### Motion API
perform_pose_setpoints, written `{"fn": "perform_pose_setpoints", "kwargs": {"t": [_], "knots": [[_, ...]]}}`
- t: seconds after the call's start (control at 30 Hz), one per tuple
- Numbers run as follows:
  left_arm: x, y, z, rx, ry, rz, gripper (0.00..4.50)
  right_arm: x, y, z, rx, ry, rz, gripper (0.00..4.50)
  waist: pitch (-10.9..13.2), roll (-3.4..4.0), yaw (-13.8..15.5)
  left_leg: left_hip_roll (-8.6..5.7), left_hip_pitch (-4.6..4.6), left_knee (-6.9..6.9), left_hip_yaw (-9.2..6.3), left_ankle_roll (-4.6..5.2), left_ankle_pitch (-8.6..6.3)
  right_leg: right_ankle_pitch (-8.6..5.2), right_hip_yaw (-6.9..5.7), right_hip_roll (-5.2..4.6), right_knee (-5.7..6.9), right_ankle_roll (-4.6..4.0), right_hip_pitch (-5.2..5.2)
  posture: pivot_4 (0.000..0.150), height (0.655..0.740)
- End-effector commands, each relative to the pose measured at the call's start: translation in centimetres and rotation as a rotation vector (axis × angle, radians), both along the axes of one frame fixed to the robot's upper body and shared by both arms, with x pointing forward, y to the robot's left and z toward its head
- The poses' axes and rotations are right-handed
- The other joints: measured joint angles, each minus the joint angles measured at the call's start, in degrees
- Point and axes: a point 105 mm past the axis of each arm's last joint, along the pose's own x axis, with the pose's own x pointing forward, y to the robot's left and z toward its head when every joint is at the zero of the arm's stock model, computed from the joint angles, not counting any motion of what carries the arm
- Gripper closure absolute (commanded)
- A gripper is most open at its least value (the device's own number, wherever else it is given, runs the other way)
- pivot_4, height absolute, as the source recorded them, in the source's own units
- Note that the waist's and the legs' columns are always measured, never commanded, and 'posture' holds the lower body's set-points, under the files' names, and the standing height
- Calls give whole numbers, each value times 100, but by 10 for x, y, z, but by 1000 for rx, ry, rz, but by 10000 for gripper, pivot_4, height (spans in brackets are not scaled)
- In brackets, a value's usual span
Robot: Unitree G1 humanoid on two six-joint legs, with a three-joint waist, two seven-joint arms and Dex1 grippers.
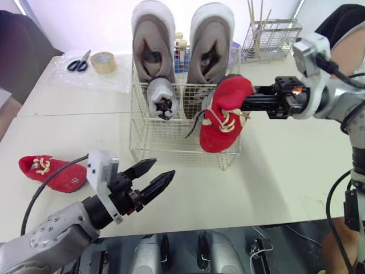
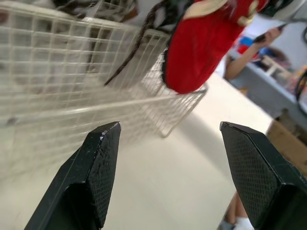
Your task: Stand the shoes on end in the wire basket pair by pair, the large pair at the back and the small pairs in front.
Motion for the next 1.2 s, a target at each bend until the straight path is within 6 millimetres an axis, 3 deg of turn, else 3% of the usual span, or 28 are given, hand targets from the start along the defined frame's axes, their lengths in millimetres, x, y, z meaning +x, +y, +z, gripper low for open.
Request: {"fn": "perform_pose_setpoints", "kwargs": {"t": [0.03,0.27,0.53,0.87,1.1,1.2], "knots": [[0,-1,7,-15,-77,32,10838,1,0,-5,-33,-32,-9,38685,-2,1,-3,1,1,0,0,20,-12,0,0,-4,-3,-2,2,1500,7400],[3,-10,-1,-96,-70,64,10838,7,-1,-11,-39,-70,-47,38685,-8,1,-10,2,3,0,-3,22,-13,4,-4,-7,-22,-9,15,1500,7400],[7,-7,-7,-91,-65,52,10838,0,-4,11,49,-62,-37,38685,-5,4,-5,3,-2,1,-3,25,-13,8,-7,-7,-23,-13,10,1500,7400],[12,-11,-1,-99,-77,41,10838,-6,8,-27,-4,40,-10,38685,-6,2,-7,3,-2,1,-6,31,-17,9,-12,-8,-23,-10,15,1500,7400],[11,-9,-2,-107,-64,50,9923,0,-2,-35,-20,75,-75,5328,-6,2,-10,2,-2,1,-5,20,-11,10,-12,-5,-23,-8,14,1500,7400],[11,-7,-3,-107,-55,50,9923,-3,-9,-34,-43,92,-90,5328,-6,2,-2,2,-1,3,-5,25,-13,10,-12,-5,-23,-8,16,1500,7400]]}}
